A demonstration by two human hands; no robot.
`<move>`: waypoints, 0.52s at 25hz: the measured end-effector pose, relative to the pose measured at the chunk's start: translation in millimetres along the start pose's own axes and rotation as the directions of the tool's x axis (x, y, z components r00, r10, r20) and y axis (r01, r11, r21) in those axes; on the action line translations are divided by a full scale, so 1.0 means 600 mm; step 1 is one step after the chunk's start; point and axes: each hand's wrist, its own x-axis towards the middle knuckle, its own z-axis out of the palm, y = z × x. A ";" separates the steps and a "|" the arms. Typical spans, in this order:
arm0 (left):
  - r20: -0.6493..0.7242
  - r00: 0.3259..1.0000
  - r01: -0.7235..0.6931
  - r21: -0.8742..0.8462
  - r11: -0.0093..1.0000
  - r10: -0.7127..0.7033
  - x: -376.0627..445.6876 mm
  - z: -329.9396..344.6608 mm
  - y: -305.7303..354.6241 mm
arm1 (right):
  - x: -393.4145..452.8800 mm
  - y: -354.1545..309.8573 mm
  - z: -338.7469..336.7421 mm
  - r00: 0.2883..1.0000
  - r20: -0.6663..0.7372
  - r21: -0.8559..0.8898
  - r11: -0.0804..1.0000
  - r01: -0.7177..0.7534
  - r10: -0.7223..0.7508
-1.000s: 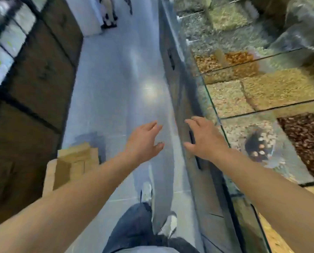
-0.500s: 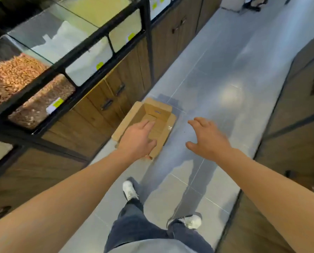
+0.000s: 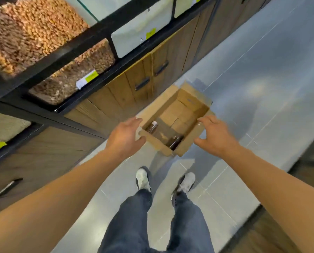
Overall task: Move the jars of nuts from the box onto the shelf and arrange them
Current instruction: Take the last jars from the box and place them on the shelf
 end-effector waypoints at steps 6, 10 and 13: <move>0.068 0.991 0.116 -0.015 0.993 -0.115 0.141 0.158 -0.077 | 0.198 0.060 0.161 0.992 0.126 0.010 1.000 0.013 -0.014; 0.106 0.985 0.141 -0.014 0.990 -0.139 0.261 0.315 -0.112 | 0.344 0.133 0.303 0.970 0.243 -0.011 1.000 0.014 -0.011; 0.155 0.974 0.171 -0.013 0.985 -0.167 0.354 0.432 -0.136 | 0.445 0.196 0.406 0.950 0.313 -0.026 1.000 -0.007 0.015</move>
